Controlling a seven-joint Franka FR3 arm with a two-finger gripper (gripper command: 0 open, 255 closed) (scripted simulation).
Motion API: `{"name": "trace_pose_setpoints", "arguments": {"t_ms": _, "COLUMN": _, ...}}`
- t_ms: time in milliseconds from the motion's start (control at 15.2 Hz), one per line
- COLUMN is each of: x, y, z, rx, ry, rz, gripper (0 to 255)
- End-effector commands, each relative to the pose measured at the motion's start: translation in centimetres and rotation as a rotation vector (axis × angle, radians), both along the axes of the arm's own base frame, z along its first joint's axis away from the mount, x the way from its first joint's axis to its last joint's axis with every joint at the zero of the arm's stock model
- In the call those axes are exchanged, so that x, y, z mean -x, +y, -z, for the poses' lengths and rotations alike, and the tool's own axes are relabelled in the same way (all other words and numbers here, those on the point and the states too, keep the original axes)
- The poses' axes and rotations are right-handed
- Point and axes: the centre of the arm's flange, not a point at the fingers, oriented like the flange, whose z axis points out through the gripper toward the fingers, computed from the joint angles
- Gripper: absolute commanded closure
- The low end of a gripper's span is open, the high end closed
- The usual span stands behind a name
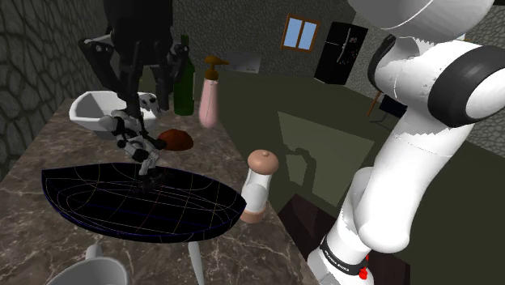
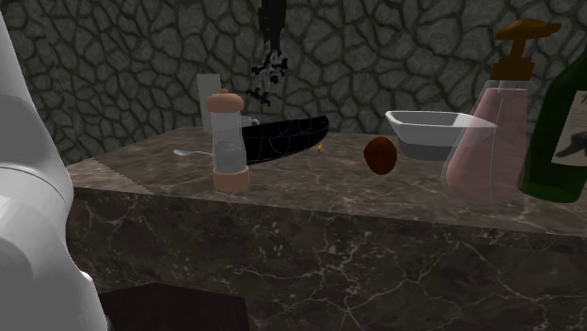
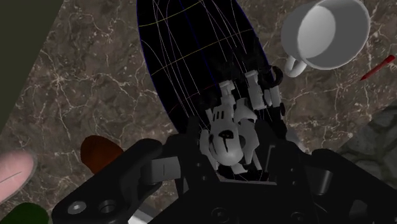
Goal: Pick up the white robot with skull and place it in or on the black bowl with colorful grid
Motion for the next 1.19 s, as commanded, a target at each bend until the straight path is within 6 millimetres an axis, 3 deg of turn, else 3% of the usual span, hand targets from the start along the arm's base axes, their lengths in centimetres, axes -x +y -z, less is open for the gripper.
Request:
{"name": "trace_pose_setpoints", "arguments": {"t_ms": 0, "x": 0.0, "y": 0.0, "z": 1.2, "rx": 0.000, "ry": 0.000, "rz": 0.000, "gripper": 255}}
{"name": "trace_pose_setpoints", "arguments": {"t_ms": 462, "x": 0.0, "y": 0.0, "z": 5.1, "rx": 0.000, "ry": 0.000, "rz": 0.000, "gripper": 255}}
{"name": "trace_pose_setpoints", "arguments": {"t_ms": 990, "x": 0.0, "y": 0.0, "z": 5.1, "rx": 0.000, "ry": 0.000, "rz": 0.000, "gripper": 255}}
{"name": "trace_pose_setpoints", "arguments": {"t_ms": 1056, "x": 0.0, "y": 0.0, "z": 5.1, "rx": 0.000, "ry": 0.000, "rz": 0.000, "gripper": 0}}
{"name": "trace_pose_setpoints", "arguments": {"t_ms": 1122, "x": 0.0, "y": 0.0, "z": 5.1, "rx": 0.000, "ry": 0.000, "rz": 0.000, "gripper": 0}}
